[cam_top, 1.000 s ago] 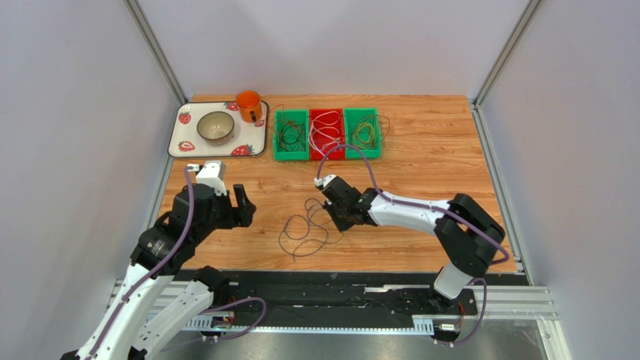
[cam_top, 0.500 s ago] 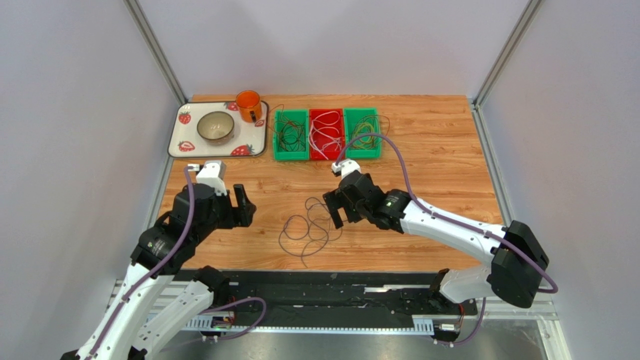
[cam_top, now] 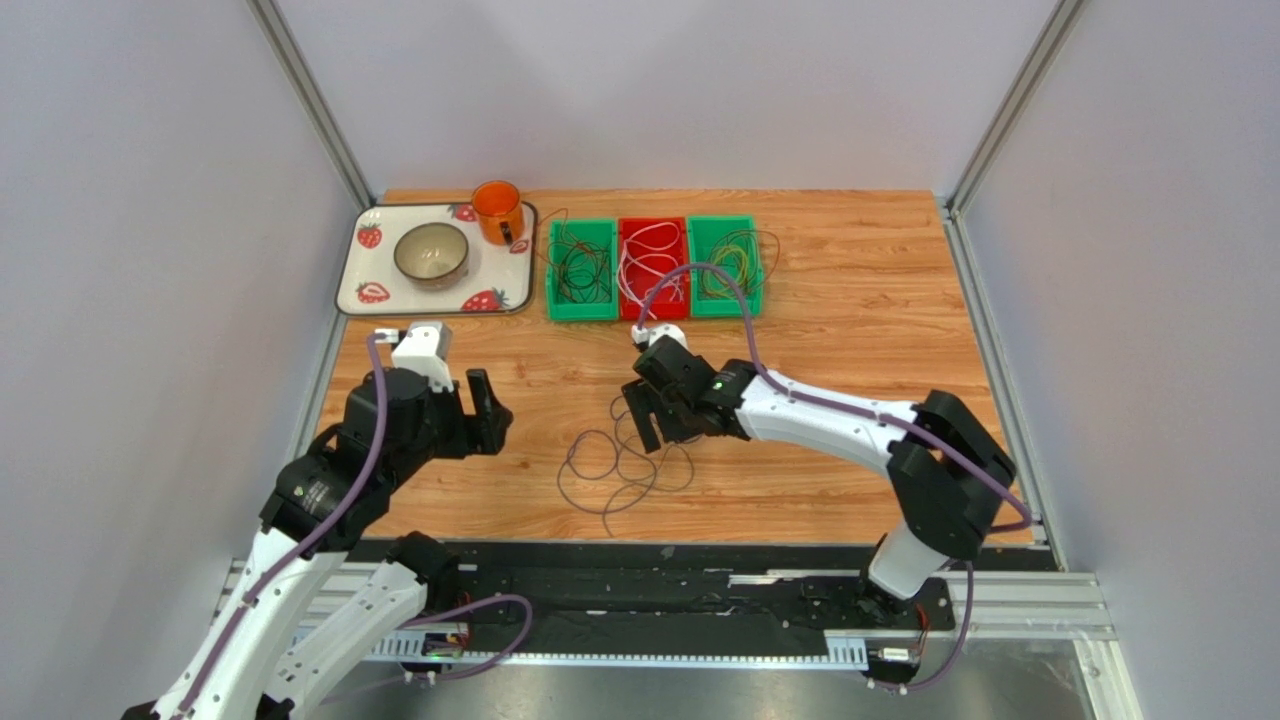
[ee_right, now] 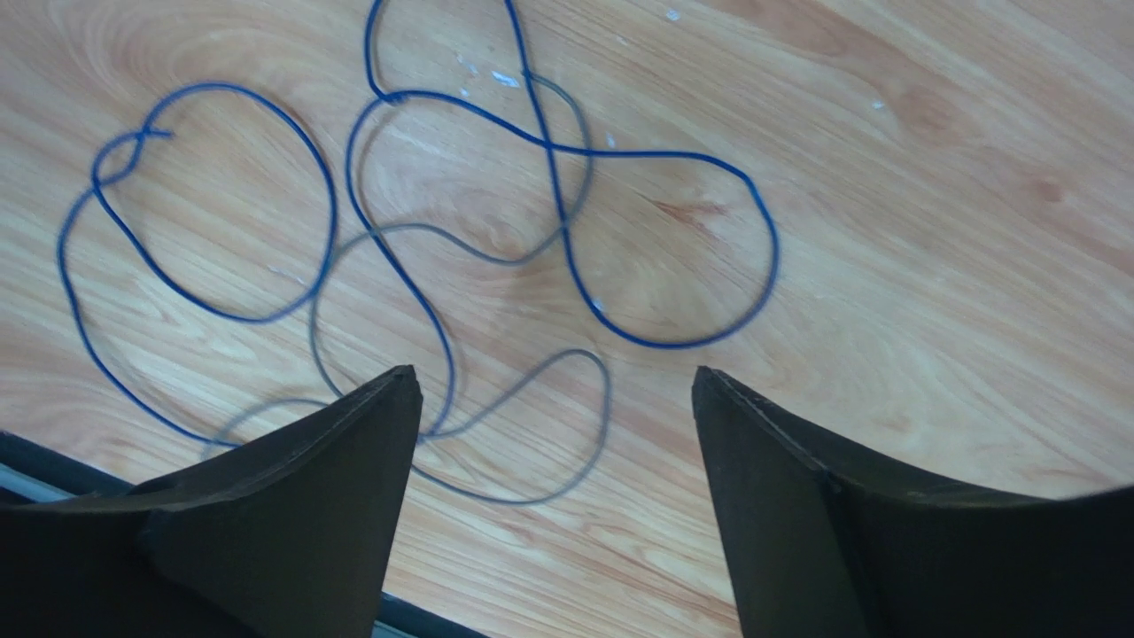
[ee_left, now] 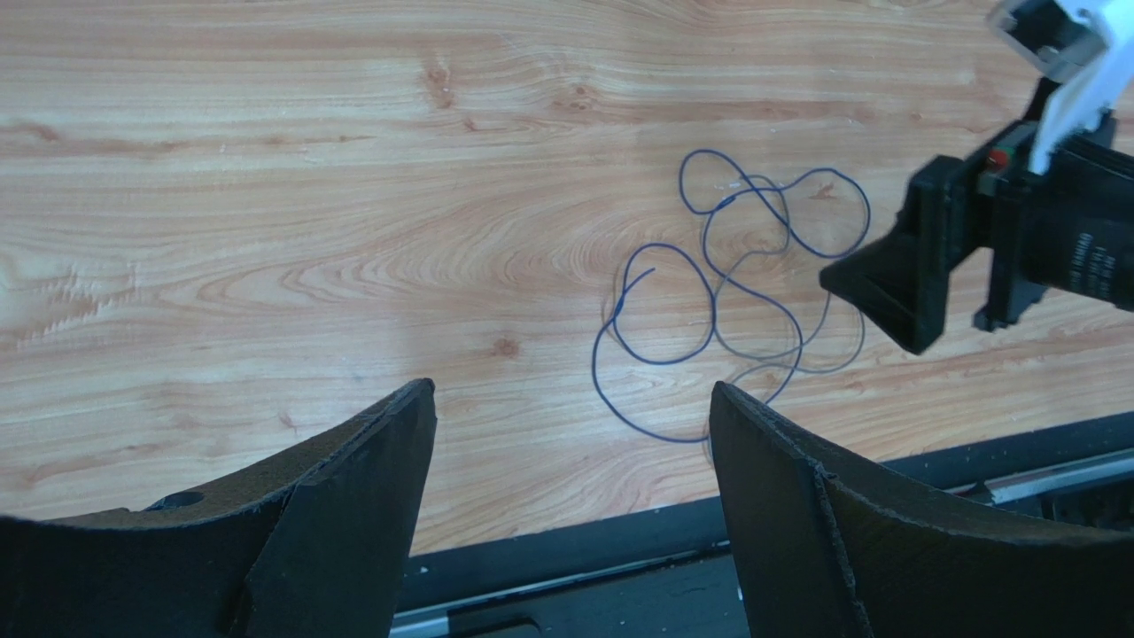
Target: Untangle the cables
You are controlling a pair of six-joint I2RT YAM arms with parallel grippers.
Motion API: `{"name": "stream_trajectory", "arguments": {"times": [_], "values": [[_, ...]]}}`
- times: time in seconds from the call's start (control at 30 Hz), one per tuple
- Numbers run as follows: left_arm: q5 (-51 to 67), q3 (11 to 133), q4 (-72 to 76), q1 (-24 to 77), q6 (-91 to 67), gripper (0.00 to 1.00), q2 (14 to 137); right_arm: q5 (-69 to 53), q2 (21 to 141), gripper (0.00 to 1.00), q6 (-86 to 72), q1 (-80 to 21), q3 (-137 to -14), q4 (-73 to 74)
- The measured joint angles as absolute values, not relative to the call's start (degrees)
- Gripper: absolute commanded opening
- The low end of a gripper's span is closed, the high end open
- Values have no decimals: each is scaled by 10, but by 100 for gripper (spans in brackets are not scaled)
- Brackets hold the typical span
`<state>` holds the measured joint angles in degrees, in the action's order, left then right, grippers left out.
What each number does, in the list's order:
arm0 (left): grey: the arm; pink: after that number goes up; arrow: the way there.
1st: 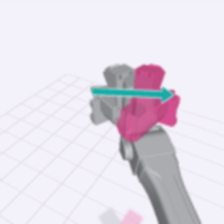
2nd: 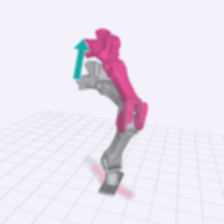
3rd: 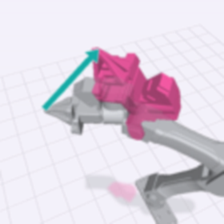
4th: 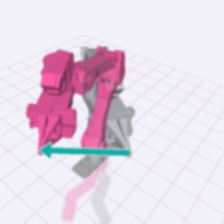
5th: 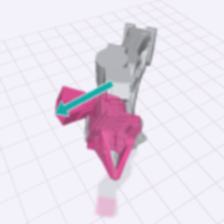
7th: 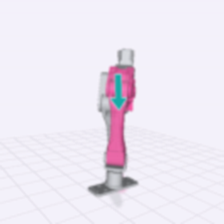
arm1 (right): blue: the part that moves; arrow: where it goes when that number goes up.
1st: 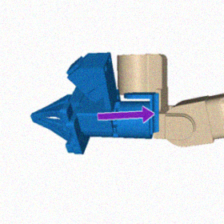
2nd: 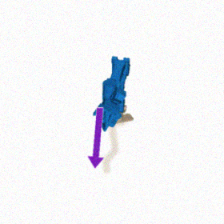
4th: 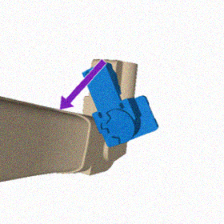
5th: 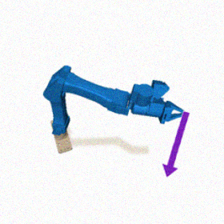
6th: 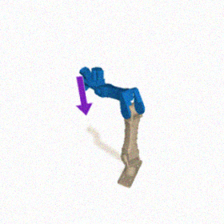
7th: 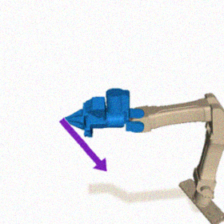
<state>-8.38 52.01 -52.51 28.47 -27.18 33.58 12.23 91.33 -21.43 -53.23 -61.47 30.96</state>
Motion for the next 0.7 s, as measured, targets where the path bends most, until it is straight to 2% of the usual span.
{"name": "stream_trajectory", "arguments": {"times": [0.1, 0.27, 0.53, 0.7], "values": [[-84, 520, -525, 285, -272, 84, 335, 113, 954, 70, -254, -534, -648, 311], [-82, 520, -525, 285, -272, 84, 333, 103, 975, 69, -313, -536, -680, 339], [-80, 520, -525, 285, -272, 84, 327, 83, 975, 66, -385, -540, -682, 369], [-80, 520, -525, 285, -272, 84, 325, 83, 981, 60, -422, -540, -672, 371]]}}
